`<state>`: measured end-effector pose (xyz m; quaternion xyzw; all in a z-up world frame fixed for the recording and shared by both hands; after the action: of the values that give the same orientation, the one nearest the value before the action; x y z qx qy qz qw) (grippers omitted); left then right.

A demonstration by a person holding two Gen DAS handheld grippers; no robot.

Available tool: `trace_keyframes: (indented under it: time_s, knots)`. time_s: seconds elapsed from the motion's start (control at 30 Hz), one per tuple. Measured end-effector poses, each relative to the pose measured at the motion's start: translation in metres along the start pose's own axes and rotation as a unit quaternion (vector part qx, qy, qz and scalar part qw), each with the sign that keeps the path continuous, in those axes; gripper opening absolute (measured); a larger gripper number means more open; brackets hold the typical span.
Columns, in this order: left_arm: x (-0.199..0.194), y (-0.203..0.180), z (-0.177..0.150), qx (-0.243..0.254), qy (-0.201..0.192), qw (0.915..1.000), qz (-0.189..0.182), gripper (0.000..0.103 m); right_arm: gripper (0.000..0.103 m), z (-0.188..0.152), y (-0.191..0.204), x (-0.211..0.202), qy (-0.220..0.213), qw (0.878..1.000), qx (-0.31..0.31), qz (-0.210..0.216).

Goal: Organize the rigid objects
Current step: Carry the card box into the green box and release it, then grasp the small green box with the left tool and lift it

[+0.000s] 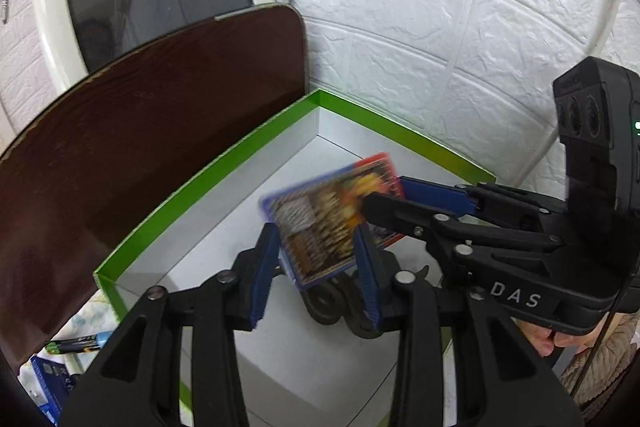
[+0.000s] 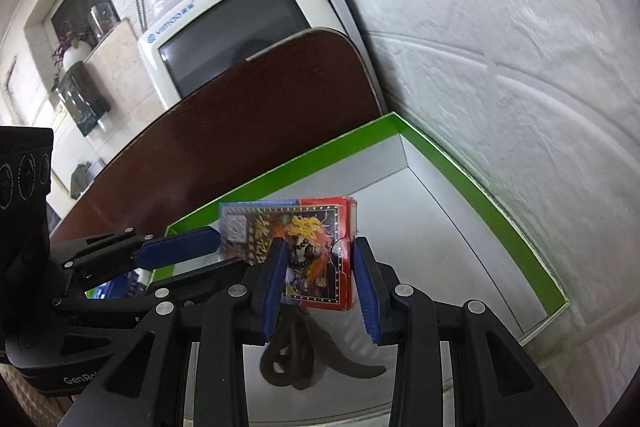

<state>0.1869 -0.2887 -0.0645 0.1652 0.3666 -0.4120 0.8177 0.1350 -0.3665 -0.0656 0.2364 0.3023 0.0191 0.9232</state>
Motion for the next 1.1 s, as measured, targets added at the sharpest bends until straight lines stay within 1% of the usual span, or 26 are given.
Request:
trace_keyframes:
  time_s: [0.03,0.13,0.17,0.2,0.27,0.37,0.57,0.63,0.73,0.83,0.9,1.0,1.07,1.1]
  knots:
    - [0.003,-0.001,0.001,0.001,0.002,1.0,-0.002,0.028,0.034,-0.001,-0.001,0.001,0.001,1.0,0.001,0.001]
    - [0.007,-0.002,0.0,0.012,0.009,0.9998,0.014,0.028,0.033,0.0,-0.002,0.002,-0.005,1.0,-0.01,-0.025]
    - [0.005,-0.001,-0.002,0.013,0.009,0.9998,0.015,0.029,0.033,-0.001,-0.001,0.001,-0.006,1.0,-0.012,-0.026]
    - [0.002,0.0,-0.003,0.012,0.007,0.9998,0.016,0.031,0.033,-0.002,0.0,0.001,-0.005,1.0,-0.012,-0.022]
    - [-0.004,0.005,-0.005,0.01,0.004,0.9997,0.022,0.031,0.033,-0.004,0.005,-0.002,-0.004,1.0,-0.014,-0.01]
    - [-0.02,0.017,-0.01,0.007,-0.002,0.999,0.043,0.031,0.033,-0.005,0.016,-0.006,-0.004,1.0,-0.026,-0.004]
    - [-0.057,0.053,-0.029,-0.03,-0.017,0.9958,0.084,0.034,0.033,-0.013,0.047,-0.023,-0.011,0.998,-0.049,0.024]
    - [-0.069,0.067,-0.04,-0.048,-0.017,0.9939,0.098,0.036,0.033,-0.018,0.059,-0.03,-0.01,0.998,-0.061,0.032]
    - [-0.079,0.087,-0.061,-0.073,-0.006,0.9908,0.113,0.037,0.033,-0.026,0.078,-0.039,-0.007,0.996,-0.075,0.049]
    - [-0.088,0.097,-0.085,-0.092,0.005,0.9889,0.116,0.037,0.033,-0.038,0.099,-0.047,-0.001,0.993,-0.097,0.066]
    - [-0.096,0.099,-0.102,-0.107,0.005,0.988,0.112,0.037,0.033,-0.049,0.115,-0.052,0.008,0.99,-0.113,0.078]
    - [-0.106,0.096,-0.127,-0.123,0.006,0.9871,0.103,0.037,0.033,-0.074,0.143,-0.055,0.037,0.983,-0.136,0.122]
    - [-0.112,0.093,-0.144,-0.126,0.011,0.9866,0.103,0.037,0.033,-0.092,0.159,-0.051,0.057,0.977,-0.155,0.131]
    - [-0.115,0.091,-0.154,-0.126,0.014,0.9864,0.105,0.037,0.033,-0.102,0.166,-0.046,0.069,0.976,-0.161,0.129]
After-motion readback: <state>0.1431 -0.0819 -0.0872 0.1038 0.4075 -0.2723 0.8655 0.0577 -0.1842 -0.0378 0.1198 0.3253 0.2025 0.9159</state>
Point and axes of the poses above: each gripper's, at about its wrist camera, not at the fingertips, and x roughly the way its jaws point, y to its left, z to its top, the point moved 6 cm from there along x, roughly the way its jaws point, and after that the axes turned 2 degrees about x, right-handed, at the moved point
